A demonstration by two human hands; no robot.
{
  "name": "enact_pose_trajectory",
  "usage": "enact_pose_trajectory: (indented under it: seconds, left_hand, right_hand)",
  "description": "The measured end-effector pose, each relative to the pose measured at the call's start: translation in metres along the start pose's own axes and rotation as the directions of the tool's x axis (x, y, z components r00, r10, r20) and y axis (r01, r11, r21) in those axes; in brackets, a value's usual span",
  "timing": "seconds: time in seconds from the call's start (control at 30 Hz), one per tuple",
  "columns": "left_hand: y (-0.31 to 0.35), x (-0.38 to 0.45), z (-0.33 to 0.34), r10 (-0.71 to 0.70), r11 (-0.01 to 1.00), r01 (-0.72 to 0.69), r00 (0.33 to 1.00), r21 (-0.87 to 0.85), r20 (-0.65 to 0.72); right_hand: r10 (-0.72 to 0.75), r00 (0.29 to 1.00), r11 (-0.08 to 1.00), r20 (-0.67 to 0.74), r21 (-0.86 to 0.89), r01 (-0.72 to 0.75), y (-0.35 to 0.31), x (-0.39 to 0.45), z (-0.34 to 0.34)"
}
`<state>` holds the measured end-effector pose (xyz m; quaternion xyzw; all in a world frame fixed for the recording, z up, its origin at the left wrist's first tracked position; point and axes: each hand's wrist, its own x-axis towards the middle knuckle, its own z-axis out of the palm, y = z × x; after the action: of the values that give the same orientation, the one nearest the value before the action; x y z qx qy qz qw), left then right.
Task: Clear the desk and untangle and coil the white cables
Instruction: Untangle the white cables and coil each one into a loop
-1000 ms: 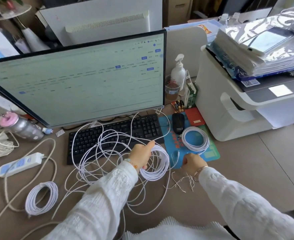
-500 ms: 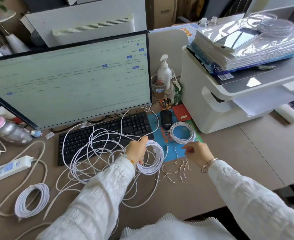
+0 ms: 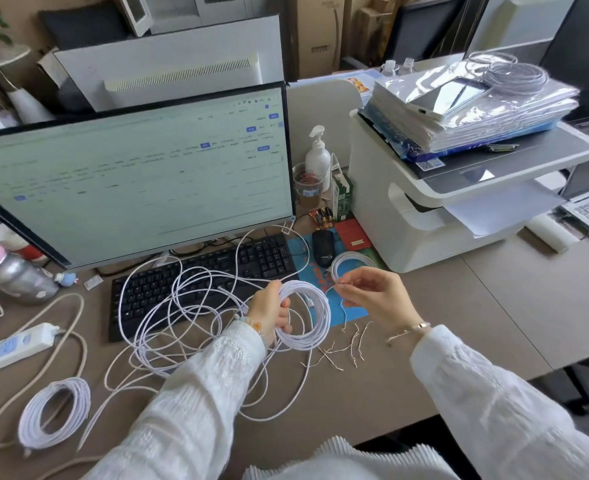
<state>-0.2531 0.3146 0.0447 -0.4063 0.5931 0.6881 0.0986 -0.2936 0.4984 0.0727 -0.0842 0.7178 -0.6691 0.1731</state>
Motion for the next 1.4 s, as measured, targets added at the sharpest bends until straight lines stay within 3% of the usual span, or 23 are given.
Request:
enact_pose_trajectory:
  seconds: [0.13,0.3,0.43,0.53,0.63,0.77,0.87,0.97,1.03,1.13,1.23,1.3,1.4]
  left_hand:
    - [0.006,-0.01,0.005,0.008,1.0,-0.007,0.998,-0.017,0.058]
    - [0.014,-0.021,0.011,0.051,0.999,-0.049,0.987,-0.018,0.154]
    - [0.017,-0.025,0.014,0.157,0.978,-0.172,0.979,0.114,0.13]
    - [0.016,-0.024,0.013,0.302,0.914,-0.314,0.95,0.257,0.083]
    - [0.015,-0.028,0.012,0.464,0.789,-0.468,0.879,0.397,0.114]
    - [0.011,-0.032,0.011,0.573,0.673,-0.591,0.797,0.445,0.19]
    - [0.011,-0.036,0.011,0.631,0.608,-0.641,0.748,0.469,0.204]
    - [0.014,-0.043,0.01,0.656,0.519,-0.683,0.703,0.513,0.273]
    - [0.016,-0.046,0.008,0.653,0.496,-0.698,0.692,0.516,0.308]
    - [0.017,-0.05,0.007,0.587,0.555,-0.675,0.732,0.486,0.346]
    - [0.02,-0.058,0.005,0.459,0.717,-0.594,0.797,0.365,0.393]
    - [0.021,-0.065,0.004,0.375,0.797,-0.536,0.801,0.279,0.467]
    - [0.021,-0.069,0.002,0.414,0.695,-0.627,0.75,0.353,0.516]
  right_hand:
    - [-0.04,0.999,0.996,0.025,0.078,0.038,-0.003,-0.005,0.017]
    - [-0.173,0.984,0.983,0.032,-0.062,0.175,0.005,-0.01,0.027]
    - [-0.266,0.961,0.953,0.08,-0.128,0.275,0.007,-0.012,0.027]
    - [-0.353,0.933,0.894,0.073,-0.268,0.359,0.008,-0.012,0.021]
    - [-0.486,0.872,0.783,0.057,-0.415,0.464,0.006,-0.012,0.016]
    - [-0.576,0.814,0.695,0.074,-0.479,0.535,0.0,-0.008,0.011]
    - [-0.476,0.872,0.783,0.111,-0.397,0.478,-0.004,-0.003,0.005]
    - [-0.258,0.947,0.936,0.19,-0.196,0.294,-0.01,0.004,-0.002]
    - [-0.146,0.957,0.984,0.251,-0.058,0.166,-0.015,0.007,-0.006]
    - [-0.077,0.935,0.997,0.345,0.046,0.065,-0.025,0.007,-0.011]
    - [-0.074,0.916,0.995,0.394,-0.026,0.092,-0.031,0.006,-0.013]
    - [-0.075,0.914,0.991,0.4,-0.071,0.113,-0.033,0.005,-0.013]
    - [-0.087,0.915,0.985,0.394,-0.106,0.139,-0.037,0.002,-0.014]
